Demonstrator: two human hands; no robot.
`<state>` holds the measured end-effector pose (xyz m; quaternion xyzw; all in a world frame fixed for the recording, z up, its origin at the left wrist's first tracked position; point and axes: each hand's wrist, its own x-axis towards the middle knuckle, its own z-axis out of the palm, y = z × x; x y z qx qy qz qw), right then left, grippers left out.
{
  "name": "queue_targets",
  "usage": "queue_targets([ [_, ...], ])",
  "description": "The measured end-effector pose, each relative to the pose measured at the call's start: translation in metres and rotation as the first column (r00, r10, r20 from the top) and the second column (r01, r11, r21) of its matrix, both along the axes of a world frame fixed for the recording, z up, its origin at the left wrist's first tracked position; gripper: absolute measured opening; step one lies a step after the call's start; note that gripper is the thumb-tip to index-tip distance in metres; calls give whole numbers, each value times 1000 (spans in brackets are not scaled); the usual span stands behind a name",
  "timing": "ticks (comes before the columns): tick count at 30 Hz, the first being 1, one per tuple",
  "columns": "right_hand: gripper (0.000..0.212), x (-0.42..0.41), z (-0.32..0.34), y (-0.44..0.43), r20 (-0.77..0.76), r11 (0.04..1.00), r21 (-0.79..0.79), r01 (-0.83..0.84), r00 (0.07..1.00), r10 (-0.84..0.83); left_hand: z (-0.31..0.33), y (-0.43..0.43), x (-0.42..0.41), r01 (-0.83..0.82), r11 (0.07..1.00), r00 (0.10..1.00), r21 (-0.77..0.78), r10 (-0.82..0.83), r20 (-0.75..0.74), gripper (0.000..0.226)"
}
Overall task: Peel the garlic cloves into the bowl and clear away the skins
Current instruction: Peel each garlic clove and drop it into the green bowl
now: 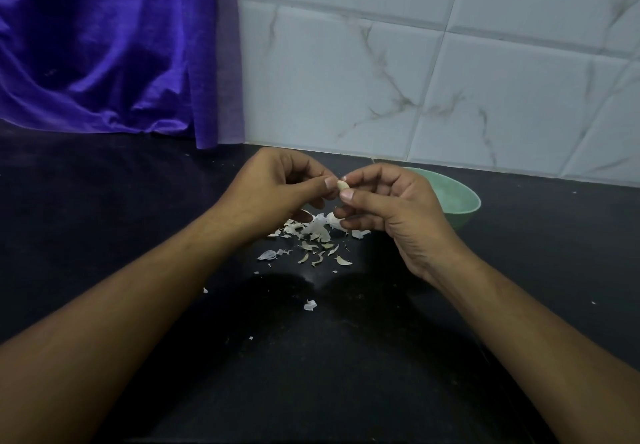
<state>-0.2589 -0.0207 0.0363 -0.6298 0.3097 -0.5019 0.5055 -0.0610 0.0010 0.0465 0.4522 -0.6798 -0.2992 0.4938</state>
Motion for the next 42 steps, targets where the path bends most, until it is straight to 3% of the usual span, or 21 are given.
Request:
queue_targets([
  [7,15,1,-2,0,-37,1000,-18,21,999,-22,-3,0,1,-73,991,983,-116,91,161,11],
  [17,11,3,-5,-1,-12,999,-17,38,999,-39,-9,-3,-5,-161,970,976,-182,184,118,9],
  [31,16,5,-6,1,-1,1000,3,-4,1000,4,-12,-2,-11,-123,987,984,-104,135,116,18],
  [37,12,6,-6,1,63,999,39,-35,997,33,-8,1,-13,-92,993,991,-76,99,95,20],
  [42,22,4,2,0,180,992,113,-61,983,40,-9,-1,-10,-146,985,976,-92,159,146,14],
])
